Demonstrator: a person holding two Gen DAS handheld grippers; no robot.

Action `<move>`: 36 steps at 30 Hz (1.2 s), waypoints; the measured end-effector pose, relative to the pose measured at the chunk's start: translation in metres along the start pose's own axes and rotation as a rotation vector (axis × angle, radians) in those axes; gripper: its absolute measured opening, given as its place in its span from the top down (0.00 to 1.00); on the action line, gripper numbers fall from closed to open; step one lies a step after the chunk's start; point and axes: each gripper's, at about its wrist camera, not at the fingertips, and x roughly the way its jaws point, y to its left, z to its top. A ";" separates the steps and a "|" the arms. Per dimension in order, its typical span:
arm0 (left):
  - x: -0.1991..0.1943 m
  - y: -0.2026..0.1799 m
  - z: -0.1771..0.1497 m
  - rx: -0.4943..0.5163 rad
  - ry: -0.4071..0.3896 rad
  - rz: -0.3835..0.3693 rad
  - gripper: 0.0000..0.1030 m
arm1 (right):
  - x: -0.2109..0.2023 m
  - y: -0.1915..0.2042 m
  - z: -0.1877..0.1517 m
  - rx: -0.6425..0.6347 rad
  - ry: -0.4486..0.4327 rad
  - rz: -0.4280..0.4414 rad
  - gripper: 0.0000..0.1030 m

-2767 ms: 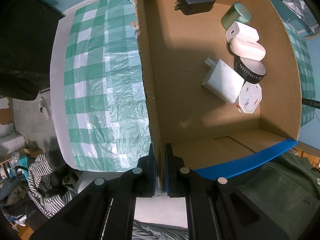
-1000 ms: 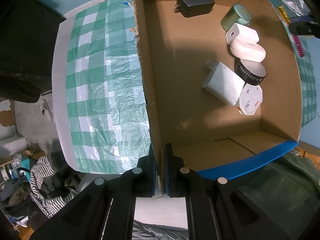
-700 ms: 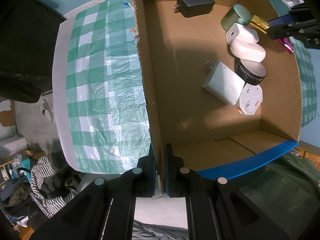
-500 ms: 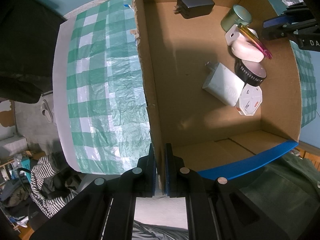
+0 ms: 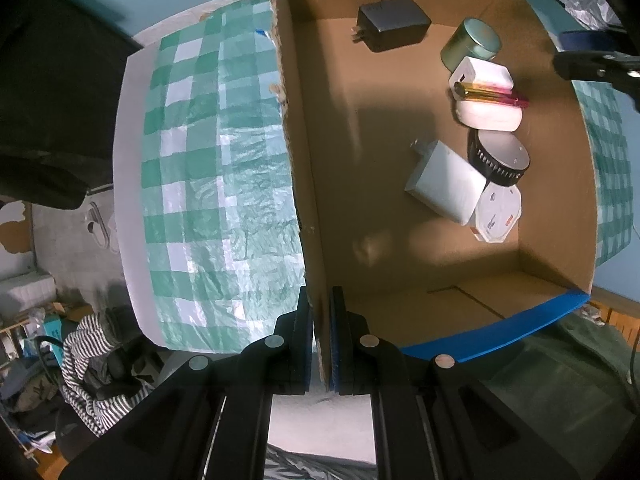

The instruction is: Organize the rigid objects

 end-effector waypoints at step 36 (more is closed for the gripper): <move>-0.192 -0.055 0.024 -0.012 -0.538 0.057 0.20 | -0.183 -0.049 -0.110 0.455 -0.467 -0.265 0.33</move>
